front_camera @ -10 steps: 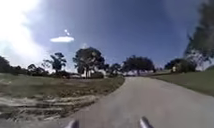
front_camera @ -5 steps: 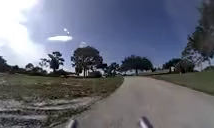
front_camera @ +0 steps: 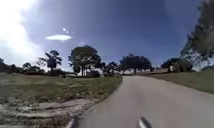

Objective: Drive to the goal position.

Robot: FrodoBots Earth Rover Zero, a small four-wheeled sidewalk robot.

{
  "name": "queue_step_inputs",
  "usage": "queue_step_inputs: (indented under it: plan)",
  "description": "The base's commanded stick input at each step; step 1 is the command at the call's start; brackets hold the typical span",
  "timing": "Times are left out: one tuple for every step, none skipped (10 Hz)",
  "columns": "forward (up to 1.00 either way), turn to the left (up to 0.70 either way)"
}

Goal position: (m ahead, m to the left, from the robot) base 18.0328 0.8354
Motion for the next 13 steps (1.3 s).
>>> queue_step_inputs:
  plan:
    - [0.70,0.00]
    - [0.70,0.00]
    - [0.70,-0.13]
    - [0.70,-0.35]
    - [0.70,-0.35]
    - [0.70,-0.35]
    - [0.70,-0.35]
    - [0.70,-0.35]
    - [0.70,-0.35]
    - [0.70,-0.35]
    - [0.70,-0.35]
    - [0.70,-0.35]
    - [0.70,-0.35]
